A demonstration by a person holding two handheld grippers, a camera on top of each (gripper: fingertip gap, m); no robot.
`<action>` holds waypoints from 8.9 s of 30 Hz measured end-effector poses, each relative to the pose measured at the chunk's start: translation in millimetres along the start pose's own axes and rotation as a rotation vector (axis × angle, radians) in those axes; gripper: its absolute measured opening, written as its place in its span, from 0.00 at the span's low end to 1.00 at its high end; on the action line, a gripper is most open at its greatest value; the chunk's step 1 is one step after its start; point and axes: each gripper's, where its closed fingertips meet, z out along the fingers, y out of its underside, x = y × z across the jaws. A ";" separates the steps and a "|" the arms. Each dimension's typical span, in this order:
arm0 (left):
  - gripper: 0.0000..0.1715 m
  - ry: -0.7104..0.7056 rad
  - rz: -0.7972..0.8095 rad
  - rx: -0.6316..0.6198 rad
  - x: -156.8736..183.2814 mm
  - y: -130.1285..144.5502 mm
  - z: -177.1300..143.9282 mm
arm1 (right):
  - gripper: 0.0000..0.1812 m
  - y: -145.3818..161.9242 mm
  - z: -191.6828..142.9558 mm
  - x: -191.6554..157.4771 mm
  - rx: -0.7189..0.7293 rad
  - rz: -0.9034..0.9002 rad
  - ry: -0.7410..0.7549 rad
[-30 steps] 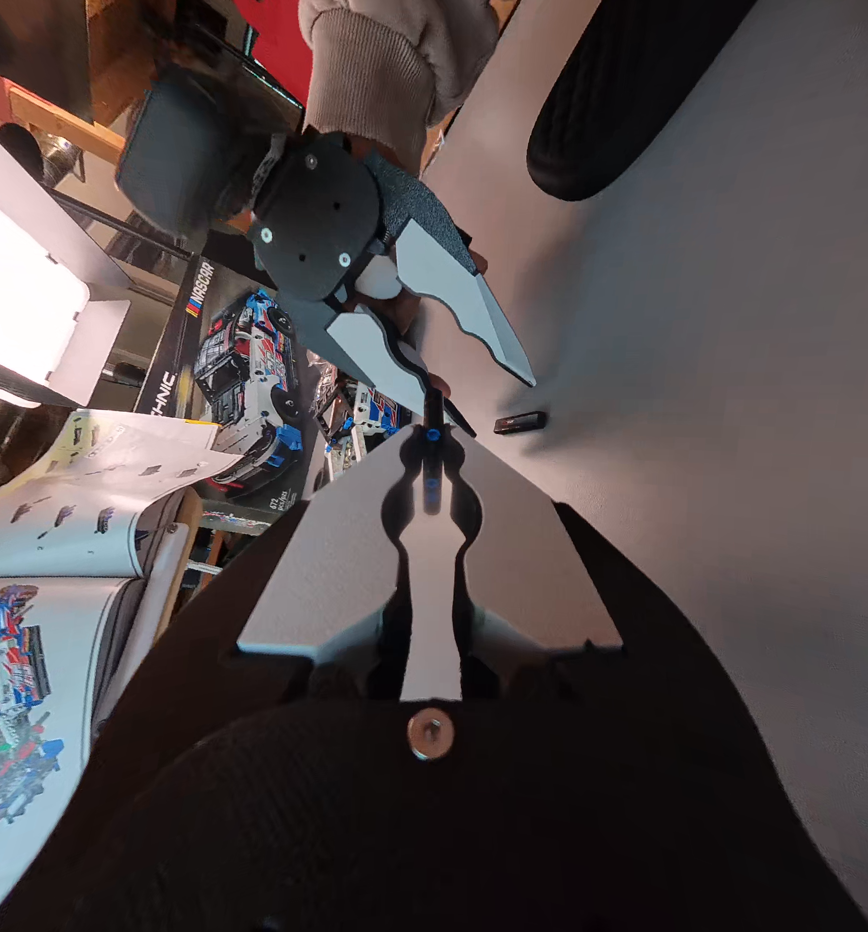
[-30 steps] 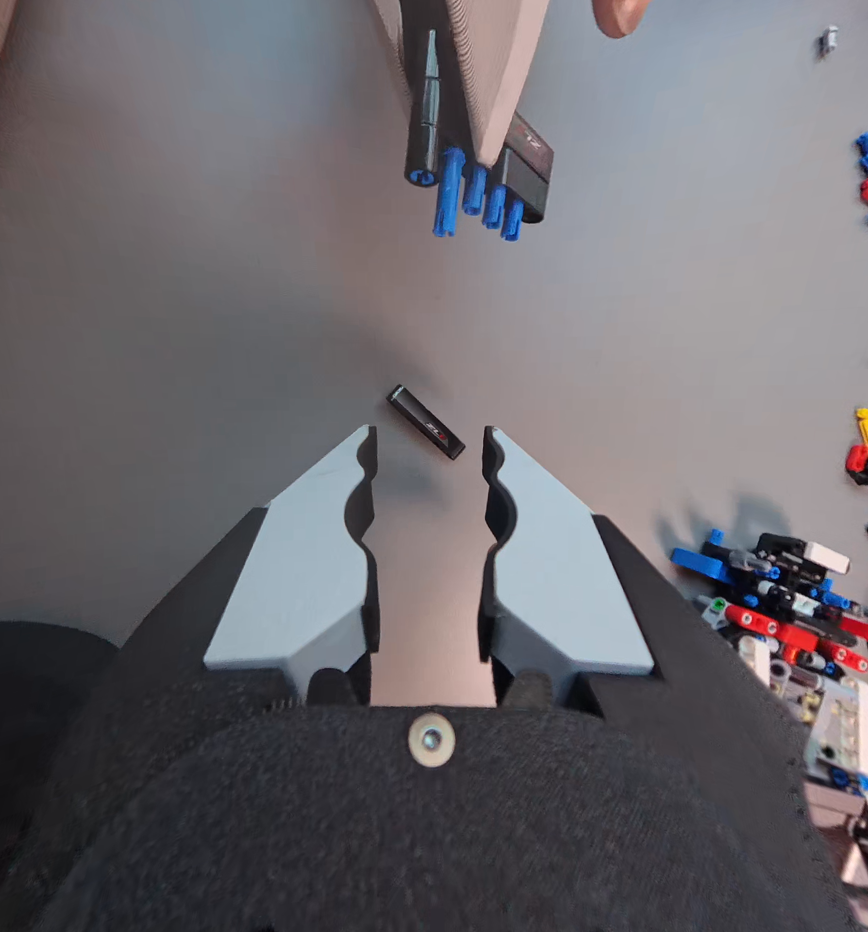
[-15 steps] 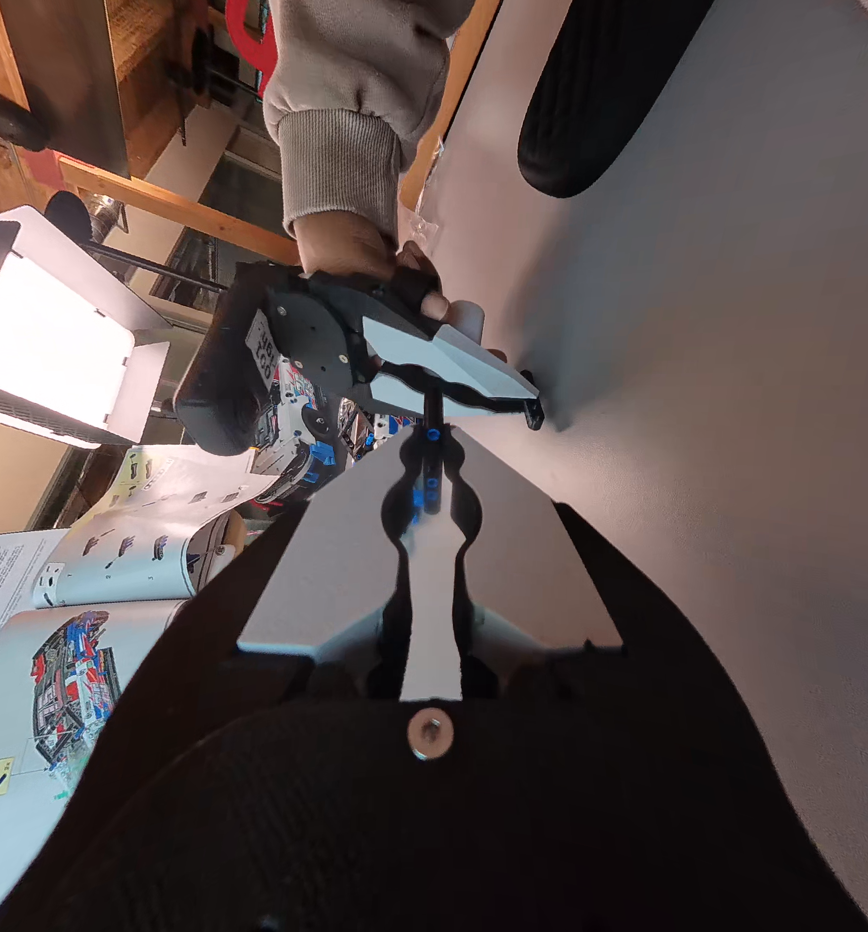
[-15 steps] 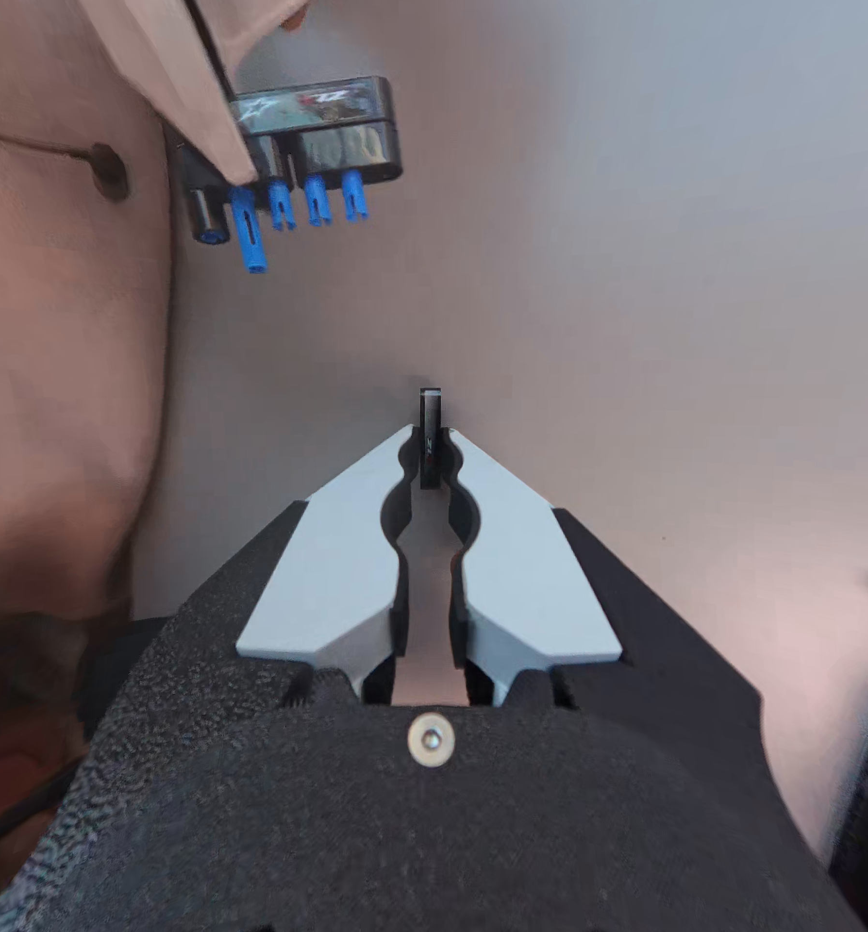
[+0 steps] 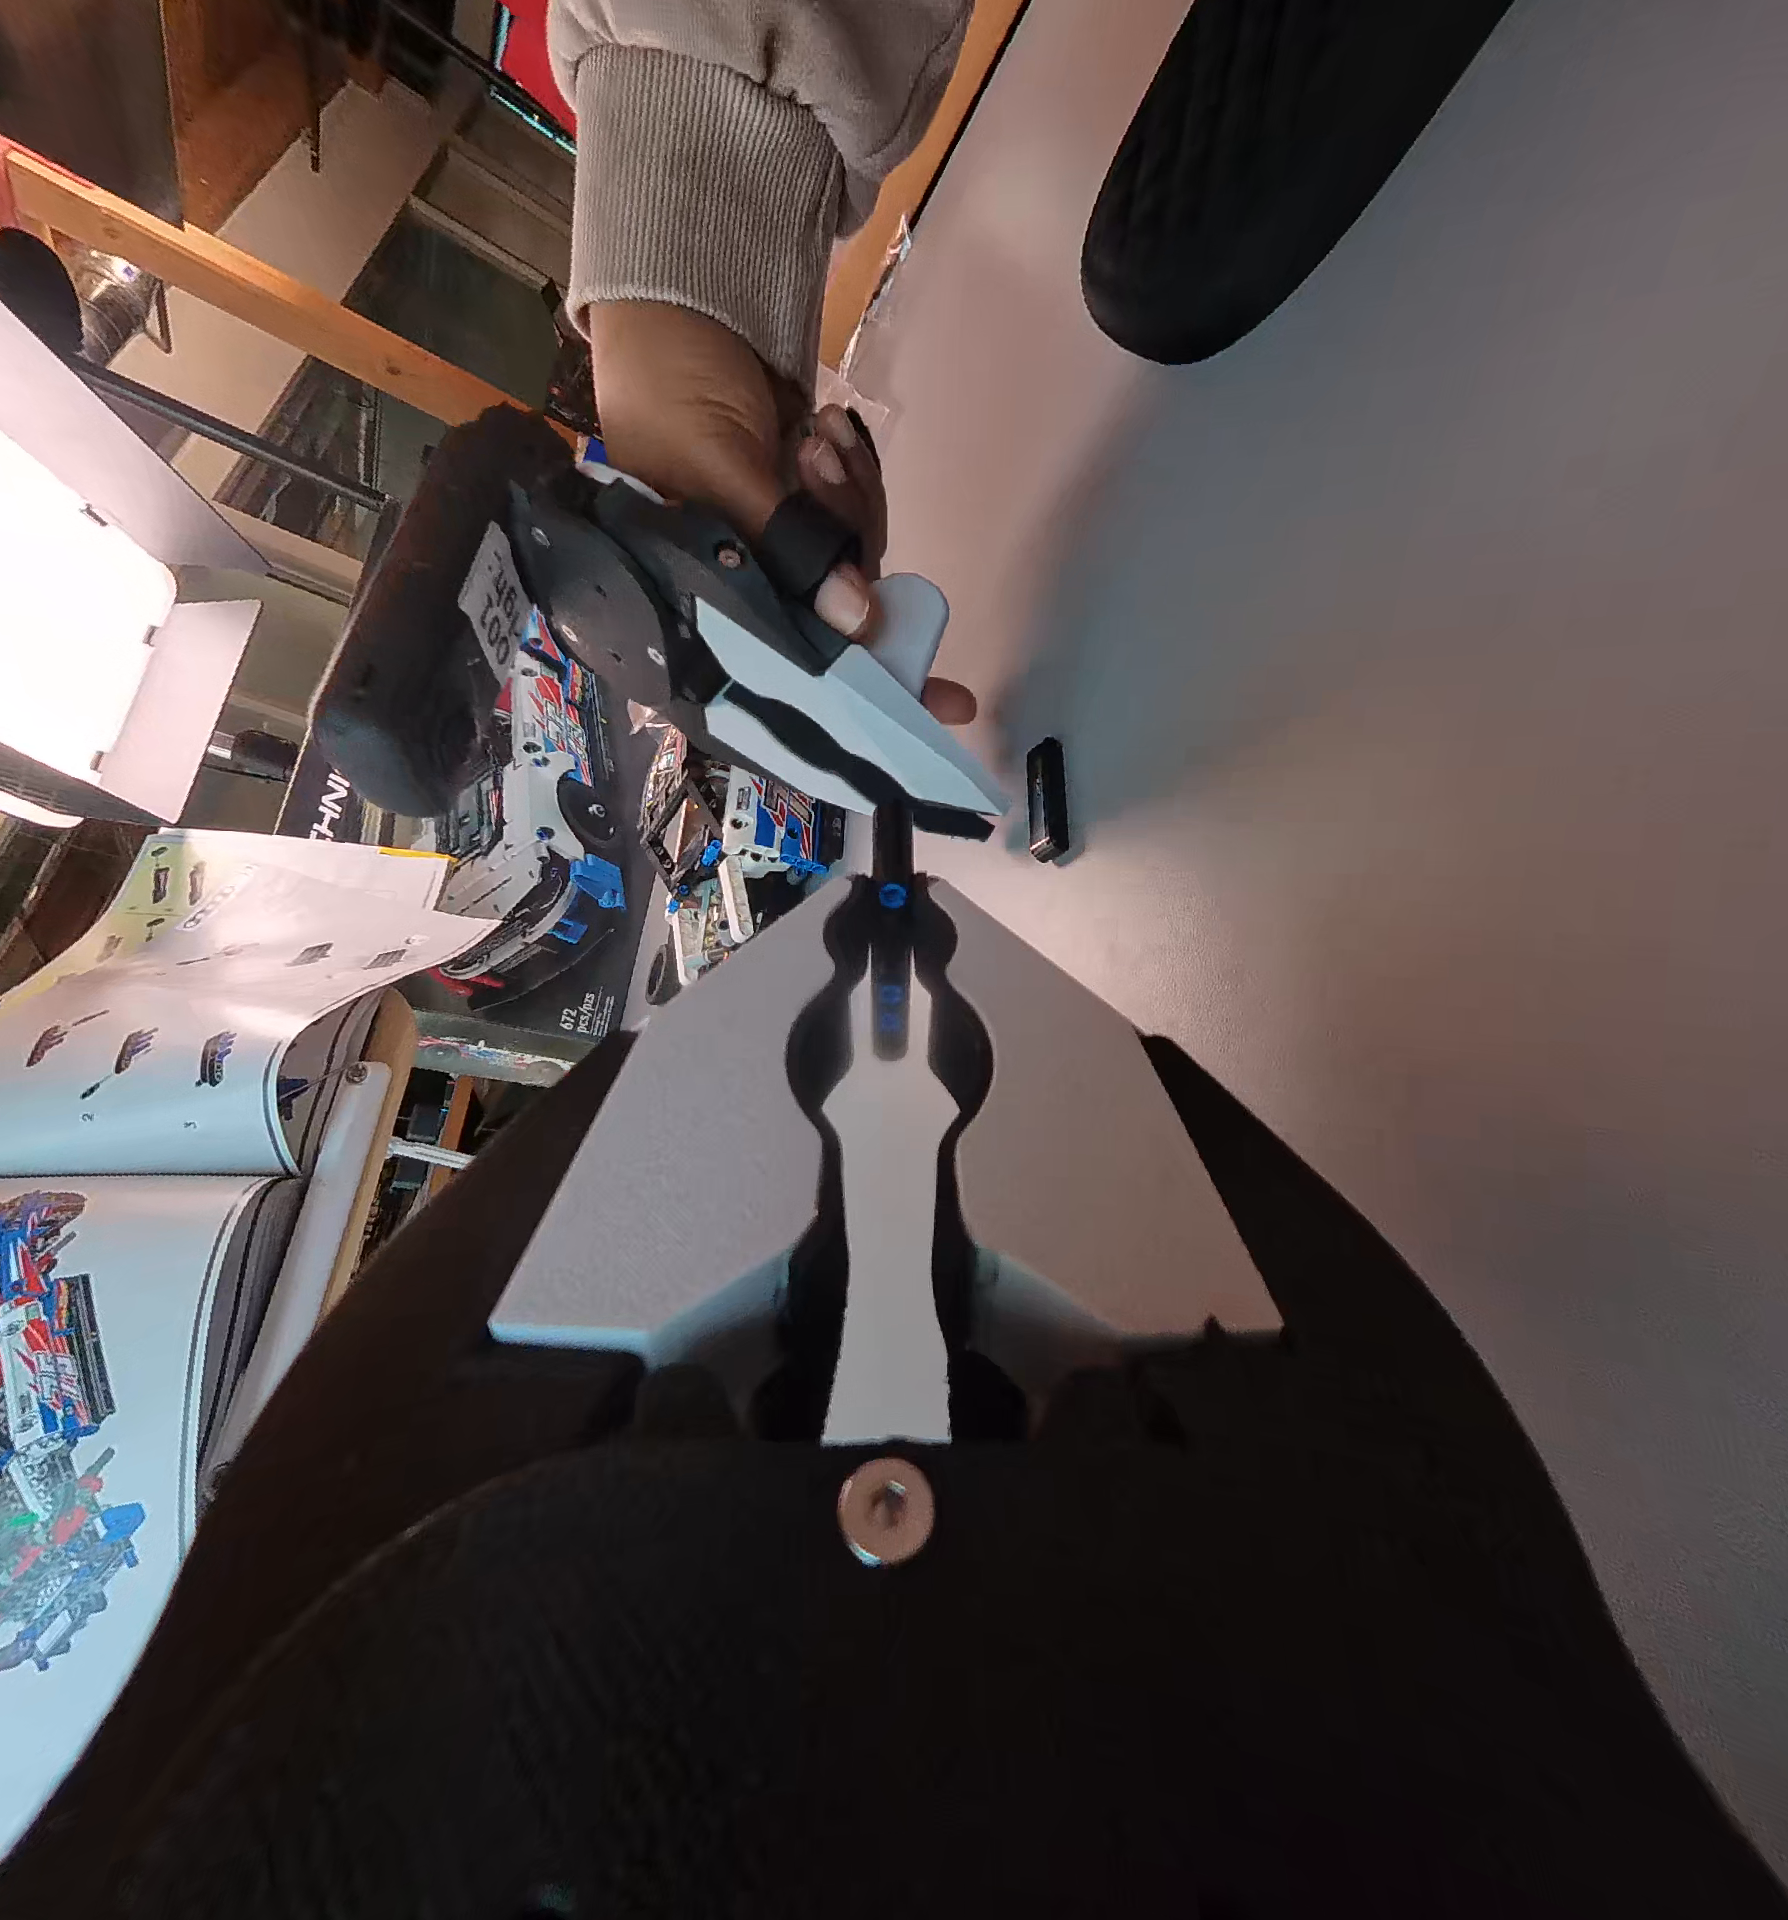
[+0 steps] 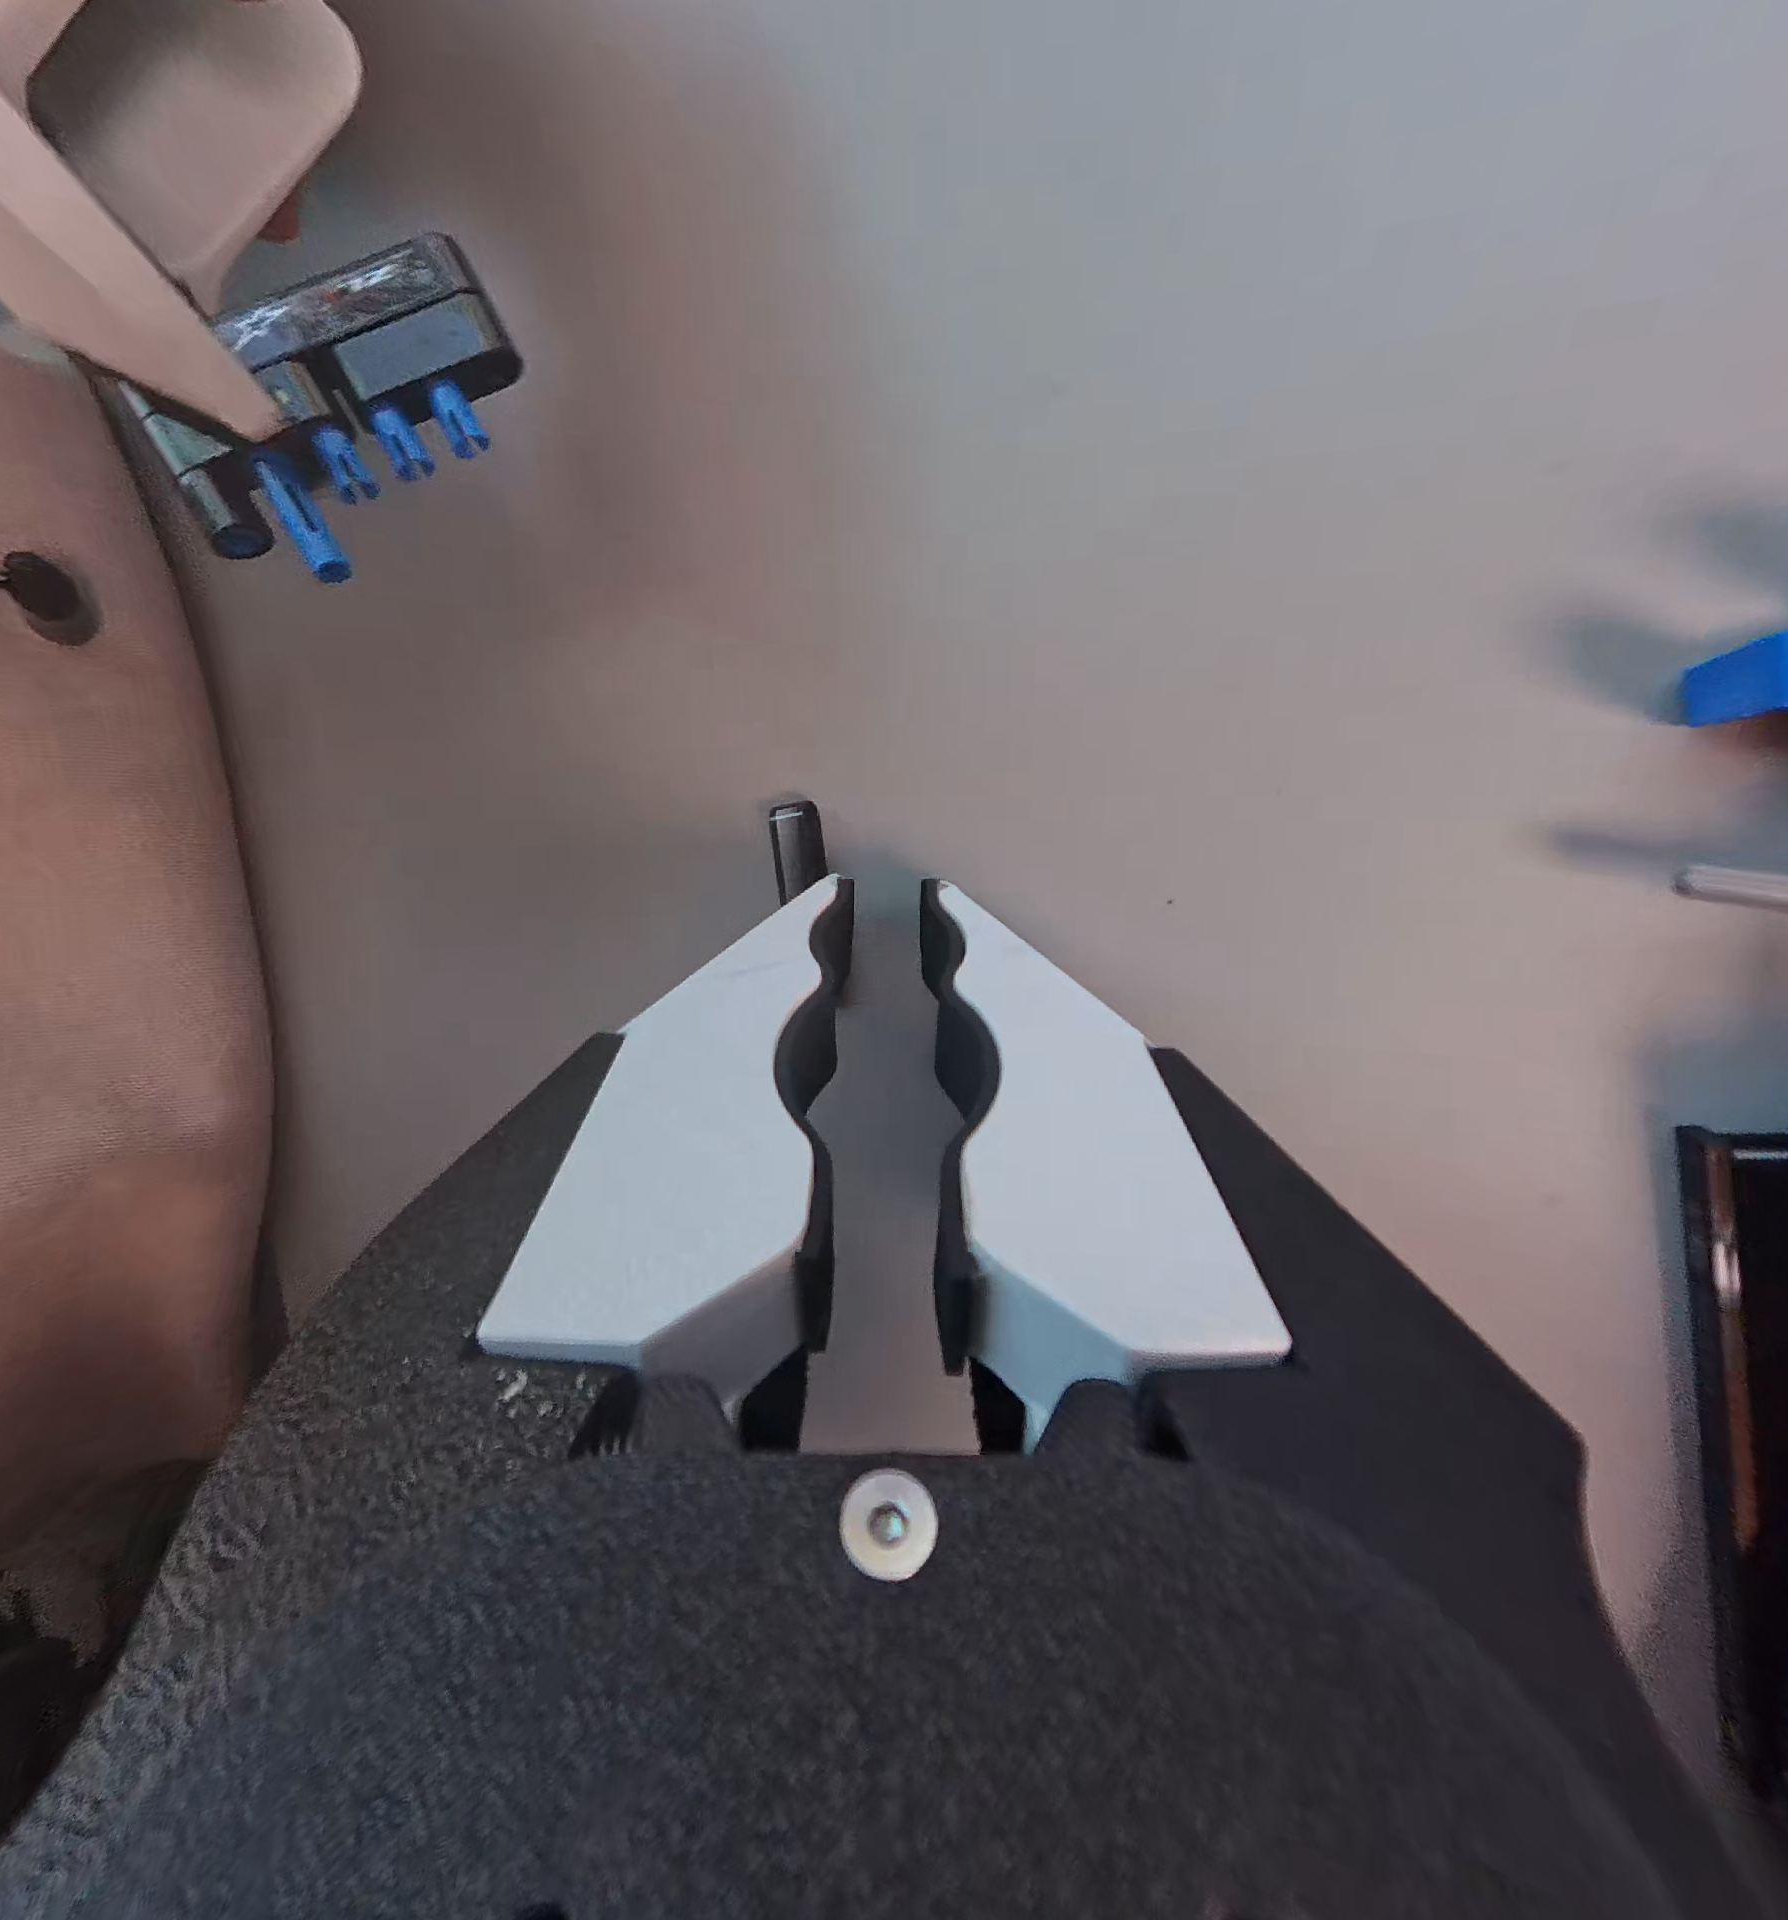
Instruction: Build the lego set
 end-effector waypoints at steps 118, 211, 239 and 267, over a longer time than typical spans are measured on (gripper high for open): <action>0.03 0.277 -1.684 0.305 -37.2 19.2 4.6 | 0.03 -79.1 -40.7 -45.6 0.934 0.089 -0.308; 0.15 0.335 -1.787 0.401 -59.7 12.0 -5.1 | 0.18 -95.9 -51.0 -34.9 0.705 -0.399 0.545; 0.03 0.220 -1.918 0.201 -32.7 35.2 21.4 | 0.13 -91.4 -21.4 -14.8 0.450 -0.542 0.828; 0.03 0.163 -1.042 0.424 -57.1 0.1 -11.1 | 0.24 -98.6 -50.4 -53.3 0.850 -0.515 0.425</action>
